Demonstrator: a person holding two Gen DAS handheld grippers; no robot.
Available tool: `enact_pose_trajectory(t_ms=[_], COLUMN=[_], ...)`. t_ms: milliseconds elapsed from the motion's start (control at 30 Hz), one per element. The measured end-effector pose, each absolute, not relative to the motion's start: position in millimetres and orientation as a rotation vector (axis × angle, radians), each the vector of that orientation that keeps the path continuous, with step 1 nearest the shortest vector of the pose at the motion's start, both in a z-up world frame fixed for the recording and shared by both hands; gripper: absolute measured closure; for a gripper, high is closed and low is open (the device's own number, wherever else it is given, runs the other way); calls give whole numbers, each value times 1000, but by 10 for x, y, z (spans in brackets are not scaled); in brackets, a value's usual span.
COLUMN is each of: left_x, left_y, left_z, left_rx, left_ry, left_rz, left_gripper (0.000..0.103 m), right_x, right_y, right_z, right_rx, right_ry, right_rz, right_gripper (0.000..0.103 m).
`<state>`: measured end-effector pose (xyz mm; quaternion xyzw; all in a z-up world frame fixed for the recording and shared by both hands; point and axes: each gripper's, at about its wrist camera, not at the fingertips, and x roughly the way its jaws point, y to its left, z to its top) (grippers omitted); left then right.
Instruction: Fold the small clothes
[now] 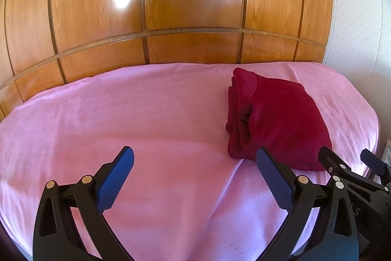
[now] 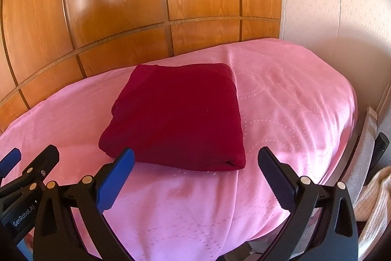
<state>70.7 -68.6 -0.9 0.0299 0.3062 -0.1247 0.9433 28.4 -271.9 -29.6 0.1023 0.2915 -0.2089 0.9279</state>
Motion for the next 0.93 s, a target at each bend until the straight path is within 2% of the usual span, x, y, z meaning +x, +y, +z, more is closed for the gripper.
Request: enact_pose_trajectory(t_ms=[600, 933], left_x=[677, 753], left_y=[-631, -607], left_z=[35, -84], left_rx=[32, 52], left_ry=[585, 640], left_rz=[-274, -234], left_gripper=[4, 4], right_x=[312, 334], right_y=[-2671, -2705], right_z=[-349, -335], right_rx=[189, 207], right_ry=[619, 613], right_rz=[-411, -417], right_gripper=[2, 2])
